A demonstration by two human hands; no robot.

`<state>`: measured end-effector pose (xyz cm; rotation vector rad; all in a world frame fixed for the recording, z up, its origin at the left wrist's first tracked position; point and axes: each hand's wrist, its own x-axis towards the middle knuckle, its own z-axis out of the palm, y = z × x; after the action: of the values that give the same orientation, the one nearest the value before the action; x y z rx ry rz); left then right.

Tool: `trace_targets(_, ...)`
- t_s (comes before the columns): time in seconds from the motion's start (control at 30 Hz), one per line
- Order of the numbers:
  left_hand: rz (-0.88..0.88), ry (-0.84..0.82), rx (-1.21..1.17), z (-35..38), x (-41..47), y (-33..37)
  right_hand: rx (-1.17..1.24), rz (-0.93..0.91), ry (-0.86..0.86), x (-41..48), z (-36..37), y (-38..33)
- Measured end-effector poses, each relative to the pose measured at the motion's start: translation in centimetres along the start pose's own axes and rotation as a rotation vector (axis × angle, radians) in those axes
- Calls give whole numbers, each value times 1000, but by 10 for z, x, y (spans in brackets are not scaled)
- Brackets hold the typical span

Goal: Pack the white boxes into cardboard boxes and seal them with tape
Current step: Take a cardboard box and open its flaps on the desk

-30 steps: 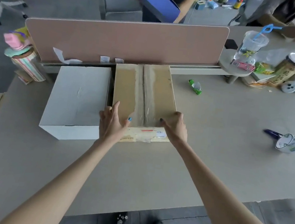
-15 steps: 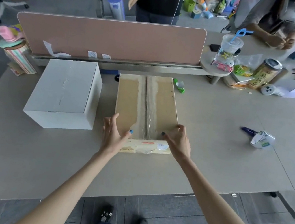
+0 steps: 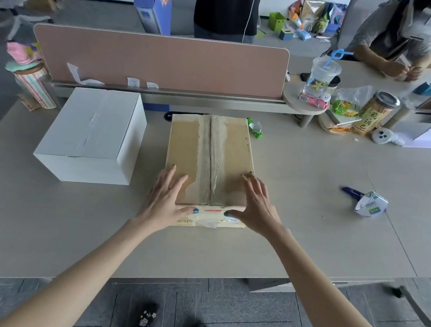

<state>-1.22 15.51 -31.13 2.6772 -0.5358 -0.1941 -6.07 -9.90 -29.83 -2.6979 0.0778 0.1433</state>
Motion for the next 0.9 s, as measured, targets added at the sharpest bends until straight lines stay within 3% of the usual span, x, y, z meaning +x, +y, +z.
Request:
trace_targets(0.23, 30, -94, 214, -20, 1, 11, -238, -122, 37, -2, -13, 3)
trace_targets(0.43, 190, -16, 392, -24, -3, 14, -343, -205, 55, -8, -12, 3)
trace_targets(0.57, 212, 176, 256, -33, -12, 17, -320, -141, 142, -8, -19, -4)
trace_targets(0.63, 174, 324, 196, -42, -15, 26, -258, -129, 275, -8, -25, -9)
trace_targets(0.73, 216, 489, 293, -49, -10, 35, -330, -262, 465, -7, -31, -23)
trace_targets(0.8, 231, 466, 475, -56, -3, 41, -458, -367, 519, -1, -37, -33)
trace_targets(0.9, 55, 234, 820, -64, 2, 55, -612, -372, 500, 15, -37, -43)
